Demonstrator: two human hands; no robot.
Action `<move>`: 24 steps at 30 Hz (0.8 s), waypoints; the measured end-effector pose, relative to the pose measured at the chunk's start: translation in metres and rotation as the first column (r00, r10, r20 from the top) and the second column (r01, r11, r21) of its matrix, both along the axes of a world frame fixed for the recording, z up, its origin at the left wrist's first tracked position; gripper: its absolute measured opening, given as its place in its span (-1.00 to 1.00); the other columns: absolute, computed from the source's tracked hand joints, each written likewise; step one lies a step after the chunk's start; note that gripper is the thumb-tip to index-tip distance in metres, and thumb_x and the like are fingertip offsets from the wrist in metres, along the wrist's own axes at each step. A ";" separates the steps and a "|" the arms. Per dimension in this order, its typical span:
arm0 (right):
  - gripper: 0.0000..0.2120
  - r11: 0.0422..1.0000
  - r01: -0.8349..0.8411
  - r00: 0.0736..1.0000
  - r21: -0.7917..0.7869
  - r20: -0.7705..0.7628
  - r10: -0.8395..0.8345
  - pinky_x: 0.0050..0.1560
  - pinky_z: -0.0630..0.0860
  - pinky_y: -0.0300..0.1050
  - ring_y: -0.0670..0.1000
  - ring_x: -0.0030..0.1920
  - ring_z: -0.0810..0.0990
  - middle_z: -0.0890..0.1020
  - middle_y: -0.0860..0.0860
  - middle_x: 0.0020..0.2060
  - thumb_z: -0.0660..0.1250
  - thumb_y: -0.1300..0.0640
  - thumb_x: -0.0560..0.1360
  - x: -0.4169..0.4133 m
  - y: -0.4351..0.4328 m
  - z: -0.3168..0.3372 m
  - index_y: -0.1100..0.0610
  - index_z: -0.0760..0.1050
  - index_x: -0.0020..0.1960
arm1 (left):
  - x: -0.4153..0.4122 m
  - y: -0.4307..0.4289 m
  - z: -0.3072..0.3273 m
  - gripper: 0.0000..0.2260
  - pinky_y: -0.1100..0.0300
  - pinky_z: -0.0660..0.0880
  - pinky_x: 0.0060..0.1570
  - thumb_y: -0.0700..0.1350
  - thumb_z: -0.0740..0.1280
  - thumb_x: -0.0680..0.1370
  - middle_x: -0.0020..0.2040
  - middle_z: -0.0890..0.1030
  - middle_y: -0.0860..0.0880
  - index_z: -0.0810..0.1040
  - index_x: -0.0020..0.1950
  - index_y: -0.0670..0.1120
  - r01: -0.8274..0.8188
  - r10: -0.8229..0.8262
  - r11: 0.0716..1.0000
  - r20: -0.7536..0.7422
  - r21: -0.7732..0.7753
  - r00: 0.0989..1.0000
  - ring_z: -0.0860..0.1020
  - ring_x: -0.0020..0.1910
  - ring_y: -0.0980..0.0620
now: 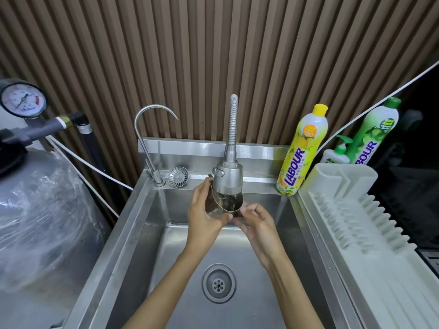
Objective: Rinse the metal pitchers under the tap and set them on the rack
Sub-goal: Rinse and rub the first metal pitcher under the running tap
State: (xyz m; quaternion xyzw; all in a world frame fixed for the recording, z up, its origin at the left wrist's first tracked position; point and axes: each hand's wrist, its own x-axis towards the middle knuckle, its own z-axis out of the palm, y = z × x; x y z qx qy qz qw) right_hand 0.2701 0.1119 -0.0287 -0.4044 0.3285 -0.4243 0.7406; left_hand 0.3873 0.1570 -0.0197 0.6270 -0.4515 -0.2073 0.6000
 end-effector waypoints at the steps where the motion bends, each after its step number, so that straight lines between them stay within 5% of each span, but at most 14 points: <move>1: -0.83 0.999 -0.021 1.000 0.038 0.007 0.020 0.16 0.55 0.03 0.14 -0.09 0.64 0.64 0.19 -0.12 0.25 0.28 0.53 0.001 0.000 -0.003 0.22 0.35 -0.24 | 0.000 0.004 0.002 -0.22 0.40 0.27 0.20 -0.15 0.56 0.18 0.11 0.37 0.24 0.33 0.32 0.16 -0.057 0.053 0.998 0.092 0.041 0.994 0.35 0.11 0.38; 4: -0.84 0.999 -0.036 0.984 -0.003 -0.176 0.035 -0.07 0.64 -0.02 0.12 -0.18 0.65 0.64 0.15 -0.28 0.29 0.18 0.52 0.000 0.003 0.001 0.29 0.45 -0.13 | 0.001 0.014 0.005 -0.18 0.25 0.25 0.10 0.26 0.41 0.09 0.02 0.37 0.12 0.43 0.32 0.03 -0.214 0.184 0.968 0.216 0.129 0.959 0.34 0.08 0.12; 6: -0.78 0.999 0.009 0.949 -0.042 -0.316 -0.022 -0.24 0.65 -0.08 0.02 -0.28 0.67 0.65 0.11 -0.32 0.33 0.16 0.51 -0.005 0.004 0.009 0.35 0.50 -0.06 | -0.002 0.017 0.002 -0.25 0.24 0.32 0.02 0.35 0.34 0.08 -0.03 0.43 0.06 0.49 0.18 0.00 -0.191 0.146 0.953 0.197 0.233 0.969 0.42 0.05 0.05; 10: -0.79 0.954 0.038 0.712 -0.297 -0.662 -0.234 -0.25 0.64 0.00 0.05 -0.25 0.69 0.67 0.14 -0.30 0.42 0.07 0.43 -0.022 0.004 0.032 0.14 0.51 -0.31 | -0.006 0.017 -0.019 -0.43 0.19 0.52 0.05 0.32 0.46 0.11 -0.06 0.64 0.04 0.59 -0.01 0.03 0.048 -0.003 0.932 -0.126 0.360 0.992 0.60 -0.02 0.09; 12: -0.73 0.883 -0.067 0.511 -0.465 -0.776 -0.370 -0.15 0.56 -0.06 0.08 -0.24 0.63 0.65 0.05 -0.35 0.42 0.01 0.41 -0.025 0.006 0.041 0.05 0.44 -0.39 | -0.008 0.014 -0.025 -0.53 0.28 0.51 0.04 0.13 0.54 0.20 -0.03 0.69 0.04 0.61 0.05 0.00 0.229 -0.109 0.917 -0.349 0.326 0.931 0.62 0.03 0.09; 13: -0.73 0.856 -0.084 0.481 -0.511 -0.773 -0.414 -0.14 0.52 -0.11 0.06 -0.23 0.61 0.64 0.01 -0.34 0.42 0.02 0.41 -0.024 0.008 0.043 0.03 0.42 -0.39 | -0.008 0.012 -0.027 -0.60 0.34 0.50 0.02 -0.03 0.55 0.28 -0.01 0.69 0.02 0.60 0.07 -0.04 0.281 -0.145 0.915 -0.413 0.289 0.899 0.61 0.04 0.08; 15: -0.72 0.841 -0.036 0.591 -0.541 -0.689 -0.418 -0.14 0.50 -0.22 -0.04 -0.21 0.62 0.64 -0.03 -0.26 0.43 0.13 0.41 -0.022 0.011 0.042 0.04 0.39 -0.39 | -0.008 0.006 -0.025 -0.63 0.35 0.50 -0.03 -0.29 0.50 0.33 -0.02 0.69 0.00 0.56 0.09 -0.08 0.295 -0.181 0.939 -0.472 0.179 0.863 0.62 -0.01 0.06; 18: -0.75 0.903 0.069 0.824 -0.424 -0.485 -0.292 -0.06 0.48 -0.47 -0.21 -0.05 0.63 0.66 -0.06 -0.02 0.37 0.31 0.44 -0.018 0.006 0.034 0.14 0.39 -0.35 | -0.005 -0.003 -0.019 -0.38 0.33 0.51 0.05 -0.42 0.49 0.27 0.07 0.66 0.05 0.46 0.25 0.00 0.203 -0.164 0.978 -0.439 0.044 0.883 0.60 0.07 0.12; 21: -0.76 0.967 0.094 0.958 -0.237 -0.243 -0.152 0.13 0.48 -0.25 -0.20 0.08 0.61 0.64 0.03 0.11 0.31 0.35 0.48 -0.007 0.001 0.018 0.18 0.36 -0.32 | 0.002 -0.004 -0.006 -0.26 0.49 0.38 0.11 -0.33 0.53 0.18 0.12 0.57 0.29 0.40 0.13 0.34 0.091 -0.094 0.996 -0.234 -0.022 0.968 0.50 0.13 0.36; 24: -0.81 0.995 0.051 0.995 -0.091 -0.086 -0.059 0.24 0.50 -0.01 0.11 0.12 0.60 0.65 0.14 -0.01 0.27 0.29 0.52 0.004 0.002 0.004 0.21 0.38 -0.27 | 0.007 0.005 0.008 -0.30 0.62 0.27 0.04 -0.20 0.51 0.17 0.07 0.50 0.44 0.32 0.14 0.32 0.022 -0.022 1.000 0.004 -0.017 1.000 0.41 0.08 0.53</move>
